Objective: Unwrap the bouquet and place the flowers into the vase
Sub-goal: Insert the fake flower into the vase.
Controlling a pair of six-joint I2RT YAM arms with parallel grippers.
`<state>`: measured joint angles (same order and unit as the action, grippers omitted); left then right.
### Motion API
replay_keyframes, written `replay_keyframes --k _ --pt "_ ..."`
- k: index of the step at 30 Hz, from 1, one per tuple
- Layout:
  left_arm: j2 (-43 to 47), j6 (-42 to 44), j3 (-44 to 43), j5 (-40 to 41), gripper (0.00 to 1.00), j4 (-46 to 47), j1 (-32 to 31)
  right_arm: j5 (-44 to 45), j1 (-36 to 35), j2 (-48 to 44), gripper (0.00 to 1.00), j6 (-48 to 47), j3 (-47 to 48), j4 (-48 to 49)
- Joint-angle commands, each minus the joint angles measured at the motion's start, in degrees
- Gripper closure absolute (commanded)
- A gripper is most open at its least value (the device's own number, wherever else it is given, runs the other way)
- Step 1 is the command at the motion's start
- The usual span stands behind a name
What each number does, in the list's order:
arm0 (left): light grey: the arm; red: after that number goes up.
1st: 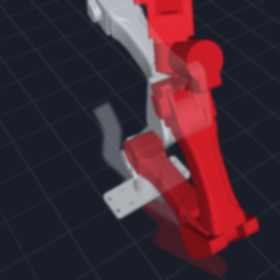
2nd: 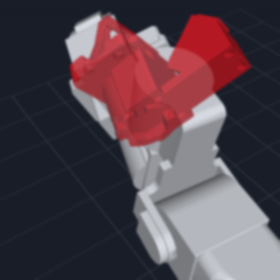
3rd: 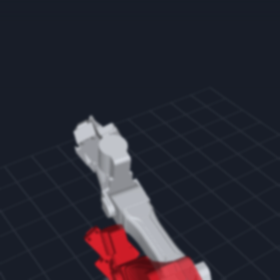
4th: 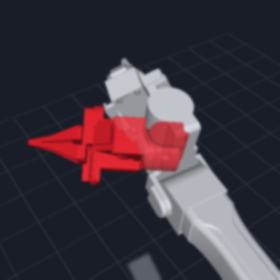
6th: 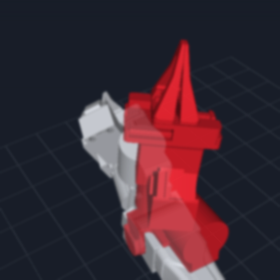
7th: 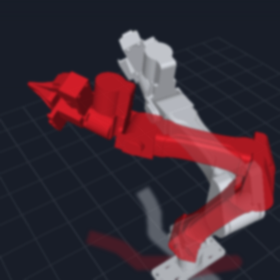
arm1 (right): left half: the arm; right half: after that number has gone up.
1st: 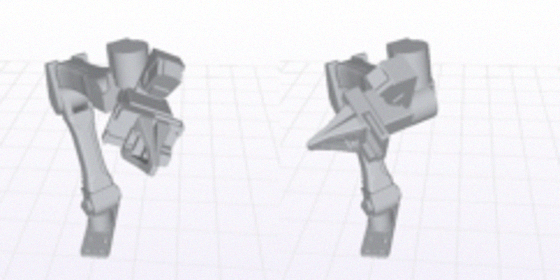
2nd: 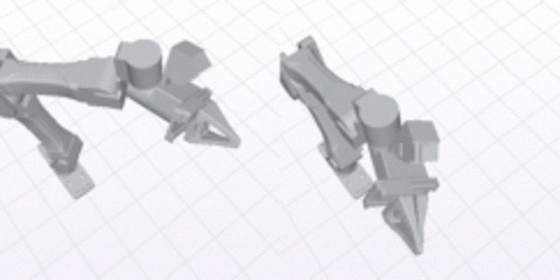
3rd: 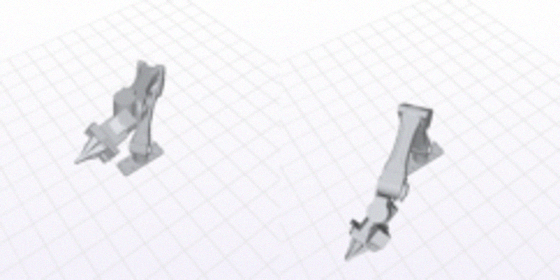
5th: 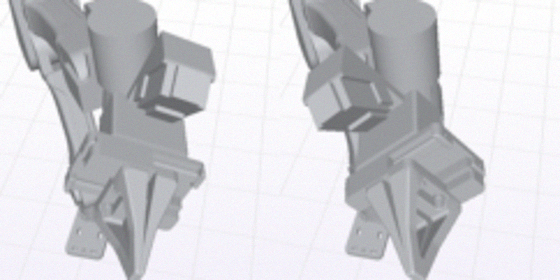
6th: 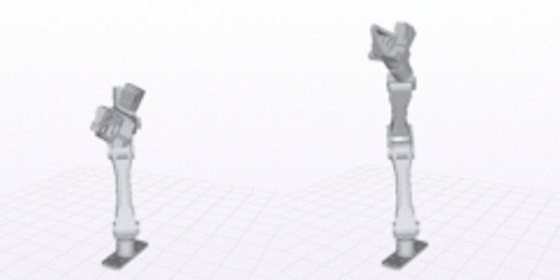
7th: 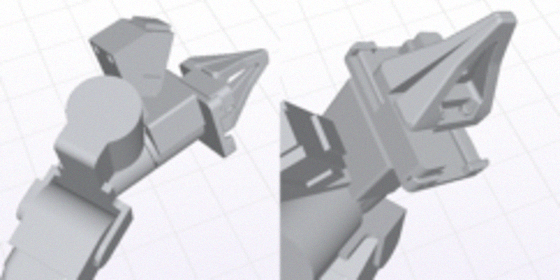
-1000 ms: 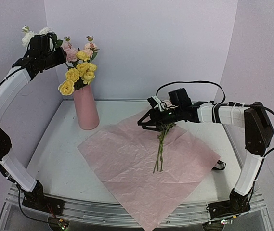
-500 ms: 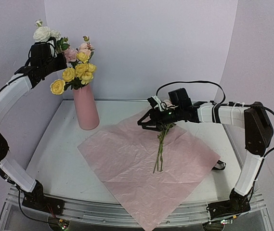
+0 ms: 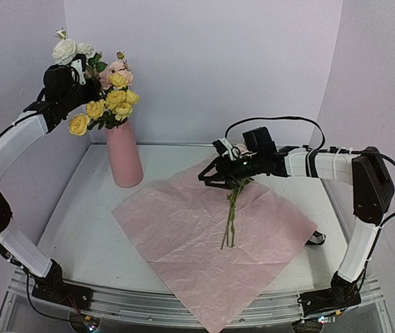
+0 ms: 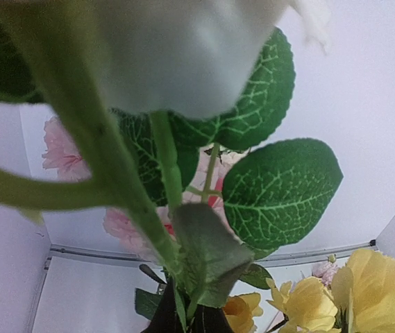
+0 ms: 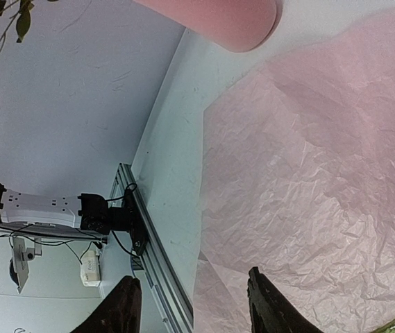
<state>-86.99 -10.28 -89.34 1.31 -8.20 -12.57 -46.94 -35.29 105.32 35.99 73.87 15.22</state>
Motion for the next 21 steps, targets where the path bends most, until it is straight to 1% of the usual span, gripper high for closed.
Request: replay_keyframes --k 1,5,10,16,21 --pt "-0.41 0.21 2.9 -5.05 1.0 -5.69 -0.16 -1.4 0.21 -0.12 0.46 -0.09 3.0 0.68" --pt "-0.97 -0.89 3.46 -6.82 1.0 -7.18 -0.08 -1.31 0.2 0.07 0.46 0.15 3.29 0.75" --pt "-2.14 -2.33 0.71 -9.15 1.0 -10.73 0.01 -1.15 0.22 0.14 0.46 0.56 3.36 0.77" --pt "-2.13 -2.46 -3.73 -8.58 1.0 -12.23 0.09 -0.89 0.2 0.11 0.46 0.79 3.22 0.77" --pt "-2.53 -0.89 -10.4 -5.41 1.0 -12.28 0.1 -0.79 0.22 0.24 0.46 0.96 3.54 0.85"
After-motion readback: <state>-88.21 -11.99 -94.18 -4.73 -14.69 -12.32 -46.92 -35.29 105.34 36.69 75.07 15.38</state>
